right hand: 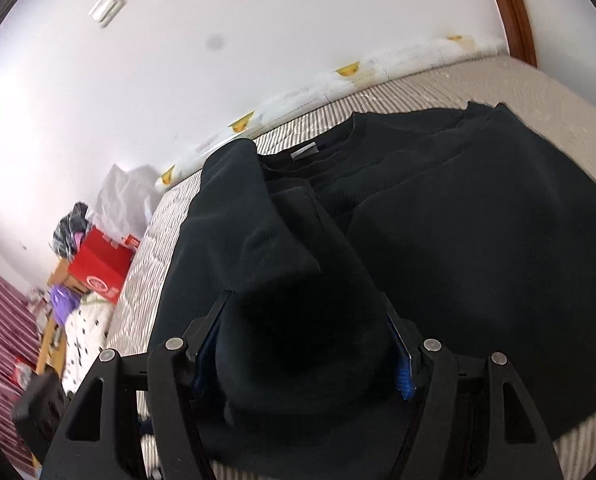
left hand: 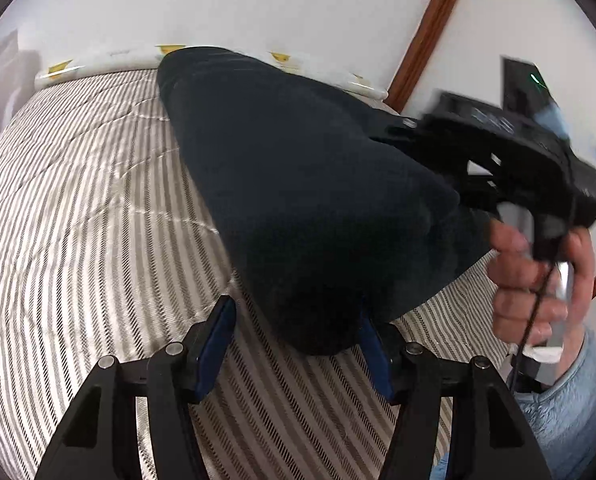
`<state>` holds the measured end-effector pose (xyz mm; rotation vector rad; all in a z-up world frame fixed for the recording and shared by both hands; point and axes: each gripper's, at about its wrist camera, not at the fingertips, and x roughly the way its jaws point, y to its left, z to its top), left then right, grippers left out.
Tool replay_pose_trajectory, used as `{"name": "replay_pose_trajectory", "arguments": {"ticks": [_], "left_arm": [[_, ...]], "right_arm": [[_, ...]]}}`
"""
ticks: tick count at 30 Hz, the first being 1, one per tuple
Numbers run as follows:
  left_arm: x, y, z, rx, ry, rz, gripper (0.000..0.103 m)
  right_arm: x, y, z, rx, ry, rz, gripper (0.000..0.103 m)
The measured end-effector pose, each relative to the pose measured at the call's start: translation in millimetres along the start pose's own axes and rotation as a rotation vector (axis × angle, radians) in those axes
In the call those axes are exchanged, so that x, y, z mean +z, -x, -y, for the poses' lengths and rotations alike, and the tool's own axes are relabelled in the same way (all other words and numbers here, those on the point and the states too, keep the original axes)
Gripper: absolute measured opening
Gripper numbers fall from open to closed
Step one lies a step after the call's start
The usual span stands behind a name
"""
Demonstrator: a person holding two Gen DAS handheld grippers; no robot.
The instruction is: Fold small clothes
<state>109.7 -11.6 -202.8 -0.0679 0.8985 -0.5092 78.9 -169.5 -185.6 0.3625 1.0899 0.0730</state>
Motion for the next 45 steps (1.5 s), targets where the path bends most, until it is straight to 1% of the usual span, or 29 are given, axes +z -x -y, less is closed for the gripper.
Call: {"name": "replay_pose_trajectory", "arguments": {"ticks": [1, 2, 3, 4, 5, 7, 10, 12, 13, 16, 17, 20, 21, 25, 28, 29, 30, 31, 32, 33, 34, 35, 37, 39, 40, 41, 42, 43, 45], "left_arm": [[1, -1, 2, 0.006, -0.005, 0.001, 0.058], [2, -3, 6, 0.013, -0.012, -0.001, 0.058], [3, -4, 9, 0.023, -0.019, -0.004, 0.058], [5, -6, 11, 0.036, -0.023, -0.005, 0.058], [6, -7, 13, 0.043, -0.026, -0.006, 0.058], [9, -10, 18, 0.057, -0.035, -0.011, 0.058], [12, -15, 27, 0.061, -0.06, -0.007, 0.058], [17, -20, 36, 0.055, -0.076, -0.004, 0.058], [18, -21, 39, 0.046, -0.08, -0.002, 0.06], [25, -24, 59, 0.007, -0.122, 0.013, 0.062], [27, -27, 69, -0.003, -0.15, 0.01, 0.062], [26, -39, 91, 0.005, -0.206, -0.003, 0.062], [26, -42, 97, 0.009, -0.22, -0.004, 0.062], [24, -50, 111, 0.014, -0.225, 0.014, 0.062], [20, -44, 111, 0.005, -0.198, 0.034, 0.059], [22, -44, 110, 0.002, -0.189, 0.035, 0.058], [22, -44, 111, -0.003, -0.182, 0.032, 0.054], [22, -43, 110, -0.009, -0.177, 0.03, 0.051], [22, -43, 110, -0.011, -0.175, 0.032, 0.049], [22, -44, 110, -0.006, -0.175, 0.036, 0.046], [23, -45, 110, 0.004, -0.176, 0.041, 0.043], [23, -46, 110, 0.012, -0.173, 0.046, 0.041], [23, -43, 110, 0.008, -0.152, 0.057, 0.036], [26, -41, 107, 0.001, -0.129, 0.068, 0.032], [27, -40, 105, -0.003, -0.129, 0.072, 0.03], [26, -35, 103, -0.004, -0.133, 0.078, 0.029], [26, -32, 99, 0.009, -0.139, 0.085, 0.026], [28, -25, 94, 0.015, -0.141, 0.089, 0.024], [34, -19, 82, 0.035, -0.114, 0.116, 0.021]], "right_arm": [[2, -4, -1, -0.002, -0.007, 0.001, 0.059], [5, -8, -3, 0.0, -0.004, 0.012, 0.046], [6, -10, -7, 0.001, 0.013, 0.017, 0.038], [8, -10, -11, -0.002, 0.042, 0.025, 0.021], [10, -6, -17, -0.014, 0.091, 0.059, 0.018], [12, 9, -22, -0.043, 0.159, 0.136, 0.016], [17, 30, -15, -0.098, 0.192, 0.204, 0.014], [22, 48, -1, -0.151, 0.193, 0.254, 0.014], [25, 58, 8, -0.174, 0.188, 0.278, 0.014], [29, 83, 34, -0.212, 0.169, 0.314, 0.014], [29, 93, 43, -0.239, 0.171, 0.338, 0.013], [27, 116, 68, -0.338, 0.178, 0.402, 0.013], [26, 122, 80, -0.364, 0.165, 0.407, 0.013], [19, 122, 131, -0.38, 0.091, 0.343, 0.013], [12, 112, 153, -0.36, 0.064, 0.287, 0.015], [10, 107, 158, -0.346, 0.046, 0.266, 0.018], [9, 105, 161, -0.346, 0.035, 0.259, 0.021], [8, 105, 163, -0.351, 0.027, 0.255, 0.032], [6, 106, 164, -0.362, 0.017, 0.257, 0.046], [4, 108, 167, -0.383, 0.003, 0.264, 0.054], [2, 110, 169, -0.395, -0.007, 0.266, 0.067], [0, 110, 173, -0.404, -0.026, 0.256, 0.075], [-2, 106, 182, -0.392, -0.078, 0.221, 0.078], [-1, 97, 189, -0.371, -0.128, 0.18, 0.078], [0, 92, 189, -0.362, -0.132, 0.166, 0.072], [2, 85, 186, -0.343, -0.119, 0.153, 0.044], [5, 80, 183, -0.3, -0.109, 0.143, 0.026], [7, 76, 176, -0.264, -0.103, 0.138, 0.021], [12, 73, 159, -0.323, -0.066, 0.156, 0.018]]}}
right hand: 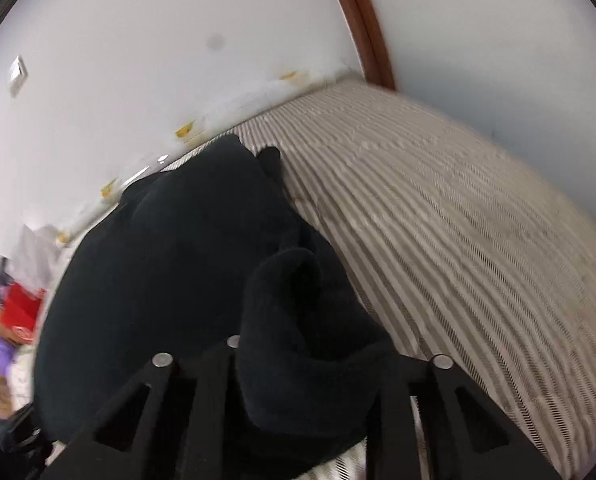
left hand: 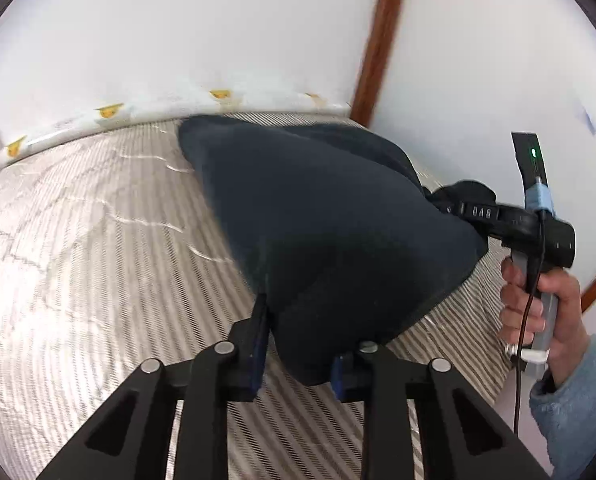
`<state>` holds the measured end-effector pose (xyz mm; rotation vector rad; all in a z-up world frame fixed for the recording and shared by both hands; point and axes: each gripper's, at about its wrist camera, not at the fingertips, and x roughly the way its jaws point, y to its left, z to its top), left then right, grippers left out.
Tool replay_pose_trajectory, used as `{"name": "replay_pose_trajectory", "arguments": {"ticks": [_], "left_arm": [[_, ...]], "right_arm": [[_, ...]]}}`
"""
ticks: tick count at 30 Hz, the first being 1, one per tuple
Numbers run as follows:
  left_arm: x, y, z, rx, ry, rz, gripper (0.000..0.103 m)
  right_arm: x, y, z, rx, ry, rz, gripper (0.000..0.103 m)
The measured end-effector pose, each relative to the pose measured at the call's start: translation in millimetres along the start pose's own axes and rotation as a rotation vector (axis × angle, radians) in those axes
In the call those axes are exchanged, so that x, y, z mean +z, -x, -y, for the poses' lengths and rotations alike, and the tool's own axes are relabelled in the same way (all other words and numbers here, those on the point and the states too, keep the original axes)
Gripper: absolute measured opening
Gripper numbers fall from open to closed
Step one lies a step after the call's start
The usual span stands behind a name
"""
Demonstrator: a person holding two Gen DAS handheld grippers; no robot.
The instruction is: Fold small clothes
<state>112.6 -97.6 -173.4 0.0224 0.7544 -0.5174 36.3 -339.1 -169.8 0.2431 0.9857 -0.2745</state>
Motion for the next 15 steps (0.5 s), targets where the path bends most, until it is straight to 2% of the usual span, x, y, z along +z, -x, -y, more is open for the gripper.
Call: {"name": "replay_pose_trajectory", "arguments": {"ticks": [1, 6, 15], "left_arm": [[2, 3, -8, 0.007, 0.018, 0.008, 0.02], [3, 24, -55, 0.039, 0.092, 0.034, 0.019], [-13, 60, -136, 0.129, 0.204, 0.025, 0.019]], "right_arm": [[1, 0, -8, -0.009, 0.02, 0.006, 0.017], [4, -15, -47, 0.055, 0.034, -0.011, 0.017], [5, -52, -151, 0.157, 0.127, -0.051, 0.017]]}}
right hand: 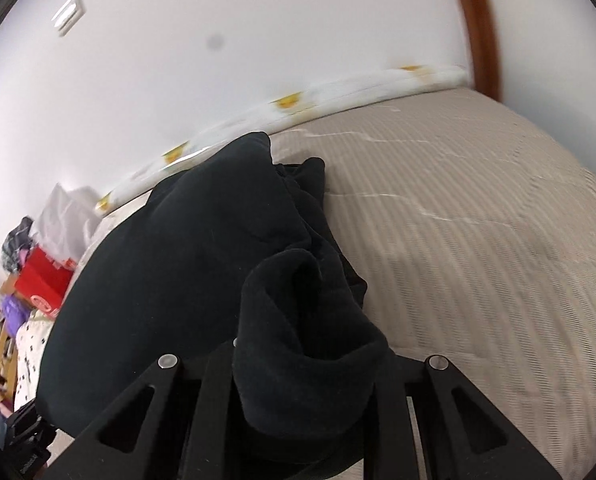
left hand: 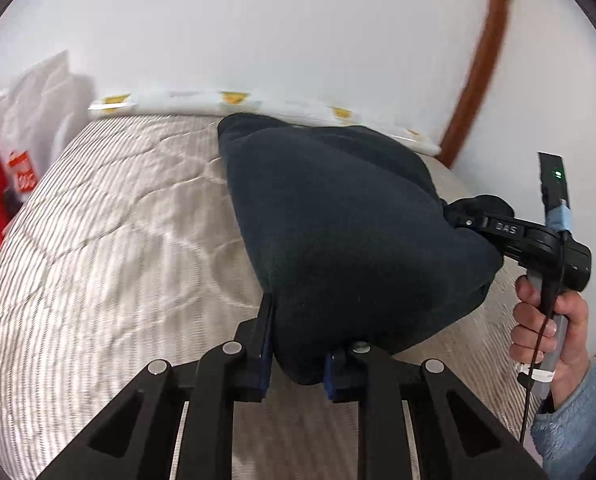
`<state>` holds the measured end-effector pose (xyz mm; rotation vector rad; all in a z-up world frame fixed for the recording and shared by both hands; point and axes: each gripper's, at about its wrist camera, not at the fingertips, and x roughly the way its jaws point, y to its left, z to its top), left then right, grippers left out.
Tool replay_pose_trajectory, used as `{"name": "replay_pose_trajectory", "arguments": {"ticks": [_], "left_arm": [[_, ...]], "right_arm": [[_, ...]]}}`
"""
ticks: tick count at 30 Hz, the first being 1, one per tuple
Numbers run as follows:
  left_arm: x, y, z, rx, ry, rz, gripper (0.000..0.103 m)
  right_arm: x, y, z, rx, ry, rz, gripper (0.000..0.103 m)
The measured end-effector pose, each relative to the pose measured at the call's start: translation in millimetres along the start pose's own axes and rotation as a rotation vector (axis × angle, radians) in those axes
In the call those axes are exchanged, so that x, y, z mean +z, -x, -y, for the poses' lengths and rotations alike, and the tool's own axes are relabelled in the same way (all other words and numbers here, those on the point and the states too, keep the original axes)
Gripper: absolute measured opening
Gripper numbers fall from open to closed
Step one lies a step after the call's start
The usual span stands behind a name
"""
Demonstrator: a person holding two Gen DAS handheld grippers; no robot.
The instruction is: Fold small clothes
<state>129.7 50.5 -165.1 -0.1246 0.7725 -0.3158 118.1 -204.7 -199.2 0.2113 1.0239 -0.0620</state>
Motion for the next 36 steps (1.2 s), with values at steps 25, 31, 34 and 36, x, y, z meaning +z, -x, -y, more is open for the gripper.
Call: {"name": "replay_pose_trajectory", "arguments": {"ticks": [25, 31, 34, 36], "left_arm": [[-19, 26, 3, 0.033, 0.024, -0.056, 0.031], [-8, 40, 8, 0.012, 0.02, -0.021, 0.04], [2, 37, 8, 0.02, 0.02, -0.003, 0.04], [8, 28, 4, 0.026, 0.028, -0.01, 0.04]], "right_arm": [[-22, 67, -10, -0.025, 0.175, 0.104, 0.033], [-45, 43, 10, -0.088, 0.18, -0.014, 0.03], [-43, 54, 8, -0.093, 0.203, -0.018, 0.03], [-39, 61, 5, -0.1, 0.215, -0.015, 0.03]]}}
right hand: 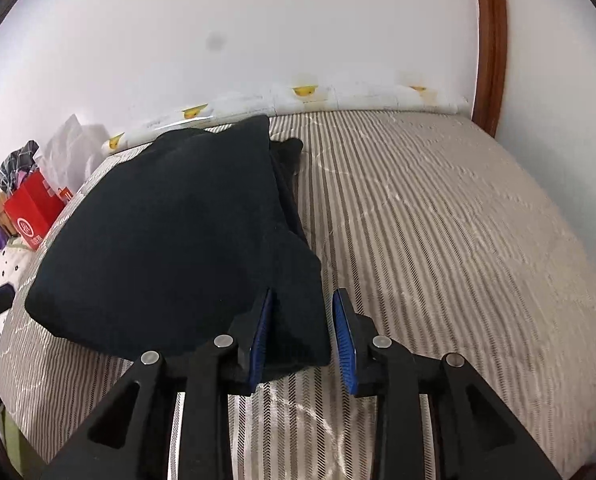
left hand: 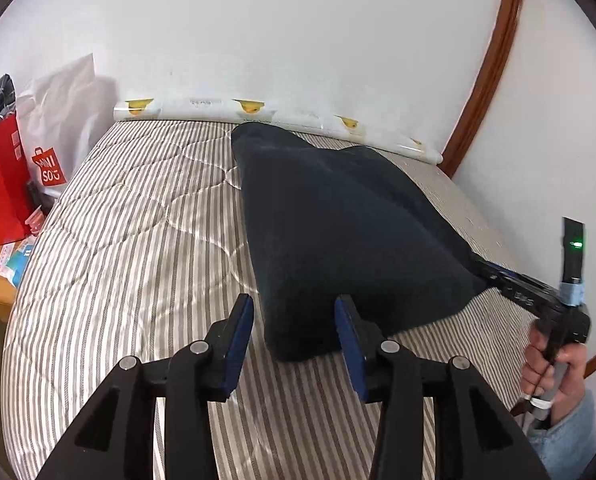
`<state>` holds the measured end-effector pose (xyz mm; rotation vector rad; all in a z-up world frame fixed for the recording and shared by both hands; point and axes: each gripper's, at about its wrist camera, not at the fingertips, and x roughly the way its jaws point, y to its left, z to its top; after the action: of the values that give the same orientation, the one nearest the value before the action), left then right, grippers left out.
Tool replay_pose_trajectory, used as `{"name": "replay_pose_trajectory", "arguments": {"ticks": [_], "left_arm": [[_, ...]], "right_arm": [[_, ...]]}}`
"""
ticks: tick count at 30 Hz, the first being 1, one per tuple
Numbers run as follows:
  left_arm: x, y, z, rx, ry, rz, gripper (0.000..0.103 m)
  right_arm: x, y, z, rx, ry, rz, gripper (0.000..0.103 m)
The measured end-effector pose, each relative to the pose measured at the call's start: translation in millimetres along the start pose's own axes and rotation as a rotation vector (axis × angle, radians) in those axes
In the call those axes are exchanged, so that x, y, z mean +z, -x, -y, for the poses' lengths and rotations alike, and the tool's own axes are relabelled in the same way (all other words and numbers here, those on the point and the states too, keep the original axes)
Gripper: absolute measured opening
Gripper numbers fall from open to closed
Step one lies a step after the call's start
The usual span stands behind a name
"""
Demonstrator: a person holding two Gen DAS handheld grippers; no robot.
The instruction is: Fold small clothes
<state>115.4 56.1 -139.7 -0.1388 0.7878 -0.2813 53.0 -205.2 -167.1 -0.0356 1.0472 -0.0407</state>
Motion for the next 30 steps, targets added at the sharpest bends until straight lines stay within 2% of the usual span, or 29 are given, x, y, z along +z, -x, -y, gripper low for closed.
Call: {"name": "replay_pose_trajectory", "arguments": {"ticks": [4, 6, 9, 14, 18, 23, 30], "left_arm": [[1, -21, -8, 0.017, 0.019, -0.035, 0.04], [-1, -29, -11, -0.002, 0.029, -0.048, 0.041], [-6, -41, -11, 0.006, 0.005, -0.079, 0.043], [7, -38, -12, -0.023, -0.003, -0.083, 0.043], [33, -35, -18, 0.004, -0.004, -0.045, 0.043], [66, -48, -31, 0.02, 0.011, -0.041, 0.043], [97, -79, -50, 0.011, 0.003, -0.056, 0.043]], "right_arm": [[14, 8, 0, -0.004, 0.0, 0.0, 0.03], [21, 10, -1, -0.012, 0.003, 0.006, 0.03], [37, 9, -4, -0.004, 0.007, 0.011, 0.031], [71, -4, -13, 0.021, 0.013, 0.005, 0.033], [106, -22, -24, 0.047, 0.012, -0.001, 0.039], [145, -55, -33, 0.082, -0.001, -0.028, 0.049], [183, -124, -30, 0.152, -0.076, -0.124, 0.049]]}}
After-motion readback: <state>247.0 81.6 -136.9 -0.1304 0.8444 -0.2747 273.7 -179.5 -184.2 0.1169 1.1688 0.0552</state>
